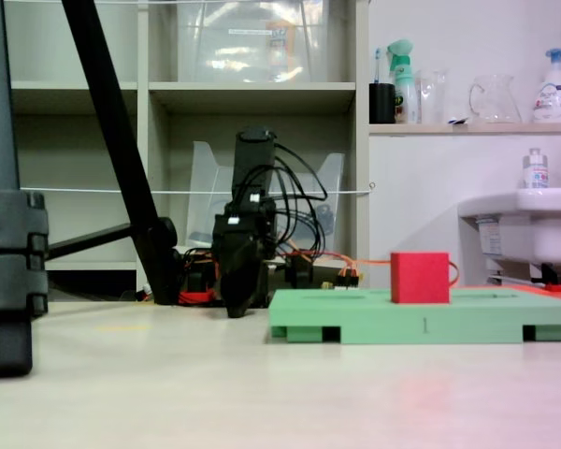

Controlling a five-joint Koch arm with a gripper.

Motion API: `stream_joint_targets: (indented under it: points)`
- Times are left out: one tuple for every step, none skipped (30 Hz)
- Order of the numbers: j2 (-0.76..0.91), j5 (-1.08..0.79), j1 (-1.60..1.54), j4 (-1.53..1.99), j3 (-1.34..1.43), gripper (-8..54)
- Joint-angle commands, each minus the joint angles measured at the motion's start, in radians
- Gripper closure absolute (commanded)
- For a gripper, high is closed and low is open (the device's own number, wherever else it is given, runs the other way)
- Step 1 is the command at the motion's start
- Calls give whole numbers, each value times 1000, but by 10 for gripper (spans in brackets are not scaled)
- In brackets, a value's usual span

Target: Put the square block into the corresponding hole

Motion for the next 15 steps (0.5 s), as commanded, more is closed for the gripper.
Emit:
stream_joint_targets:
  points:
    - [80,6,9,44,71,120]
    - [80,9,9,46,71,115]
    - [80,9,11,43,71,115]
    - [80,11,11,41,71,115]
    - [78,9,11,38,71,115]
    - [78,9,12,37,71,115]
    - [78,11,12,37,72,115]
    - [78,11,12,37,71,115]
    - [78,9,12,37,71,115]
    - [78,11,12,37,71,115]
    - [78,11,12,37,71,115]
    - [78,11,12,37,71,115]
    - [78,11,12,37,71,115]
    - [78,11,12,37,71,115]
    - [78,11,12,37,71,115]
